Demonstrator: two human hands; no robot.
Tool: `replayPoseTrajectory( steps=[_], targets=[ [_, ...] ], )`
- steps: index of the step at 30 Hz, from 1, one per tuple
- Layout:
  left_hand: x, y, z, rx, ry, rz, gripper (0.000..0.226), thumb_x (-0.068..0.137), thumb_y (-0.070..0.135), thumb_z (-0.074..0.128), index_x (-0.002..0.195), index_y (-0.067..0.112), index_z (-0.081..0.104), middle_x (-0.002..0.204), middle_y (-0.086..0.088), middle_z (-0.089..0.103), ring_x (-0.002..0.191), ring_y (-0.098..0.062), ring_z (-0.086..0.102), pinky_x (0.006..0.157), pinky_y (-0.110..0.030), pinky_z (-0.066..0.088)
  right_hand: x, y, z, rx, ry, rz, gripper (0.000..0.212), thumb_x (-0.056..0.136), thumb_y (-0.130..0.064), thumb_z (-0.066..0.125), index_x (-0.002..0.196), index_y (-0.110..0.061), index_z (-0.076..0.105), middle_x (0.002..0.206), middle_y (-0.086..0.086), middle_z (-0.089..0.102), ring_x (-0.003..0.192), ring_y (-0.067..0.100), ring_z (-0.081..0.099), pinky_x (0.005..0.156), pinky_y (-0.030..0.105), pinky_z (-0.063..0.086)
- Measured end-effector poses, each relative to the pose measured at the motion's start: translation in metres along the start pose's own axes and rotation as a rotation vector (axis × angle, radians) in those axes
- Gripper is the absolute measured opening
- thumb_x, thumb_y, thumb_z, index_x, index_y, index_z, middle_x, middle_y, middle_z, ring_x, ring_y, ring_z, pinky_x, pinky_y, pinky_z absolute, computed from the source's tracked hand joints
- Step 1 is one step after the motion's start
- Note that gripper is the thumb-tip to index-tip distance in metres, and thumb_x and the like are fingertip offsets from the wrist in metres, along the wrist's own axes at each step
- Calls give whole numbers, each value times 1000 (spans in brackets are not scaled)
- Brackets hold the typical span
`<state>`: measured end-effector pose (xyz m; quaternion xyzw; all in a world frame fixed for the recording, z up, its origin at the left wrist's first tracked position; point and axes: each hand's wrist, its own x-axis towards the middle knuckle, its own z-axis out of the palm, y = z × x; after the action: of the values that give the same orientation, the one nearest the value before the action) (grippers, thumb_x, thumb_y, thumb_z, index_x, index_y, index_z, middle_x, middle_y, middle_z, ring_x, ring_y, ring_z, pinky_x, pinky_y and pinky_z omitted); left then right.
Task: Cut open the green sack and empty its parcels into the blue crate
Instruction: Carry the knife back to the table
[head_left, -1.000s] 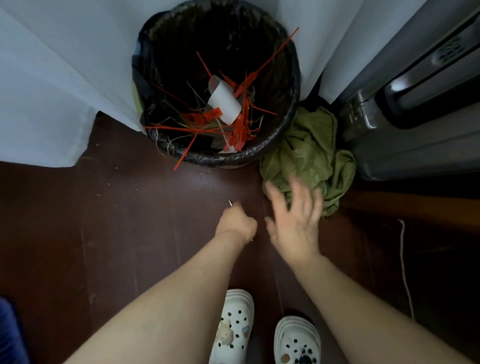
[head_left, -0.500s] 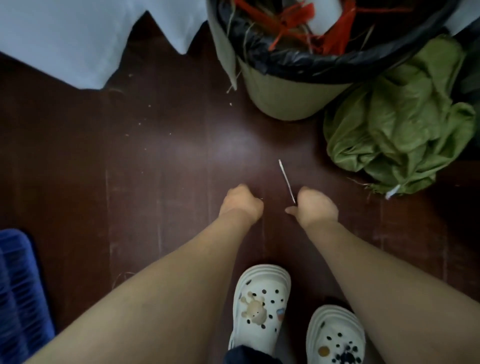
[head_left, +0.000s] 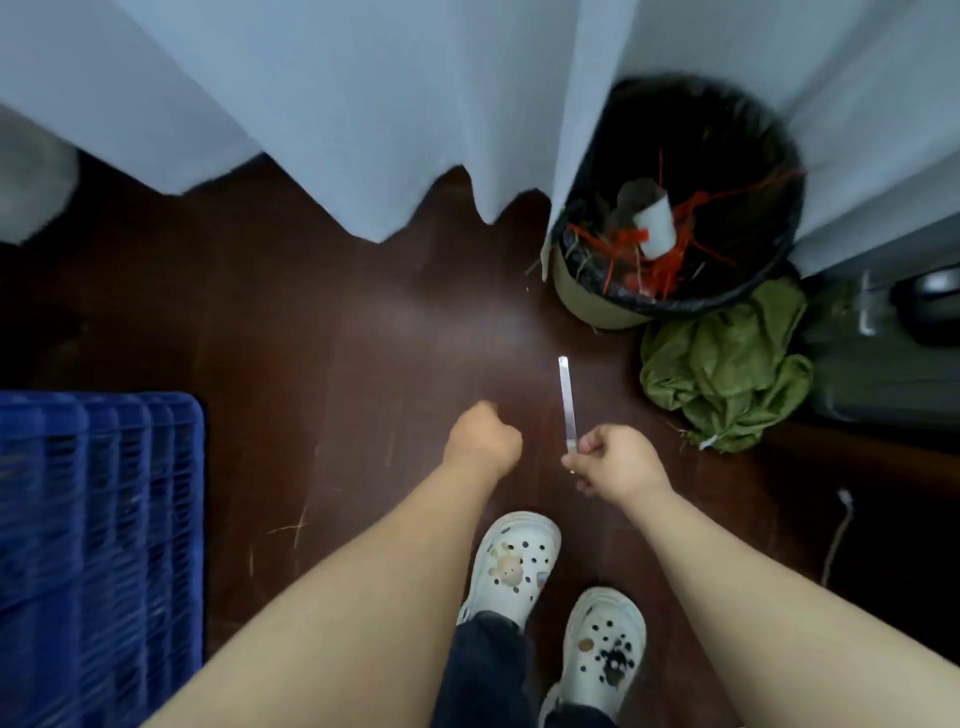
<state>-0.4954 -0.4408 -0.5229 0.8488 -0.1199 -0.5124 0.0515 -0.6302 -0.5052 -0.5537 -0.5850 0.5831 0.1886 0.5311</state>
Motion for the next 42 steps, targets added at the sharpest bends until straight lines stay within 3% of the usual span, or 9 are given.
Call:
replayPoseTrajectory(
  steps=[4, 10, 17, 20, 26, 29, 33, 37, 42],
  targets=[
    [-88, -6, -69, -92, 56, -7, 50, 89, 7, 45, 139, 7, 43, 145, -13, 47, 135, -25, 43, 109, -27, 32, -86, -68, -21, -52, -4, -99, 30, 80, -8, 70, 64, -17, 47, 58, 2, 58, 48, 20, 59, 62, 40, 54],
    [-223, -47, -153, -283, 176, -61, 51, 89, 10, 47, 140, 11, 42, 145, -10, 47, 134, -25, 44, 110, -28, 33, -223, -167, -32, -206, -26, -336, 25, 79, -12, 70, 62, -20, 54, 60, 6, 65, 62, 29, 67, 73, 43, 58],
    [-360, -125, -230, -544, 344, -138, 54, 90, 12, 45, 143, 16, 37, 145, -7, 45, 126, -27, 51, 106, -37, 42, -377, -257, 1, -308, -142, -559, 16, 81, -10, 66, 70, -20, 63, 66, 5, 67, 61, 20, 65, 75, 41, 59],
    [-401, -164, -258, -623, 402, -161, 54, 91, 11, 43, 144, 16, 34, 148, -7, 41, 128, -27, 48, 106, -36, 42, -428, -292, 34, -356, -201, -648, 3, 83, -9, 65, 84, -13, 66, 74, 9, 68, 65, 20, 65, 76, 40, 59],
    [-459, -249, -315, -735, 532, -229, 44, 89, 12, 45, 133, 10, 48, 132, -16, 54, 118, -35, 52, 97, -38, 44, -508, -357, 122, -454, -316, -772, 19, 83, -6, 66, 72, -19, 58, 68, 8, 63, 66, 23, 63, 77, 44, 59],
    [-477, -300, -353, -791, 607, -271, 44, 94, 21, 41, 136, 10, 45, 138, -14, 50, 125, -34, 48, 106, -41, 40, -535, -393, 177, -520, -341, -822, 16, 84, -7, 64, 74, -19, 59, 68, 7, 64, 67, 23, 64, 78, 47, 58],
    [-489, -374, -403, -806, 665, -305, 46, 91, 13, 46, 137, 8, 43, 137, -17, 51, 127, -34, 48, 108, -42, 39, -565, -437, 259, -576, -328, -929, 5, 83, -10, 62, 86, -10, 66, 76, 11, 68, 77, 30, 68, 78, 50, 57],
    [-499, -439, -442, -816, 755, -349, 46, 91, 11, 45, 136, 13, 44, 135, -12, 53, 125, -30, 50, 103, -40, 42, -598, -470, 326, -624, -306, -992, 12, 85, -13, 61, 92, -6, 69, 82, 15, 70, 78, 29, 67, 79, 45, 57],
    [-503, -495, -490, -854, 805, -344, 53, 91, 9, 47, 143, 12, 36, 142, -9, 47, 127, -26, 49, 101, -34, 43, -617, -513, 394, -733, -281, -1064, 19, 89, -18, 57, 98, -9, 71, 85, 10, 69, 76, 22, 62, 63, 28, 46]
  ],
)
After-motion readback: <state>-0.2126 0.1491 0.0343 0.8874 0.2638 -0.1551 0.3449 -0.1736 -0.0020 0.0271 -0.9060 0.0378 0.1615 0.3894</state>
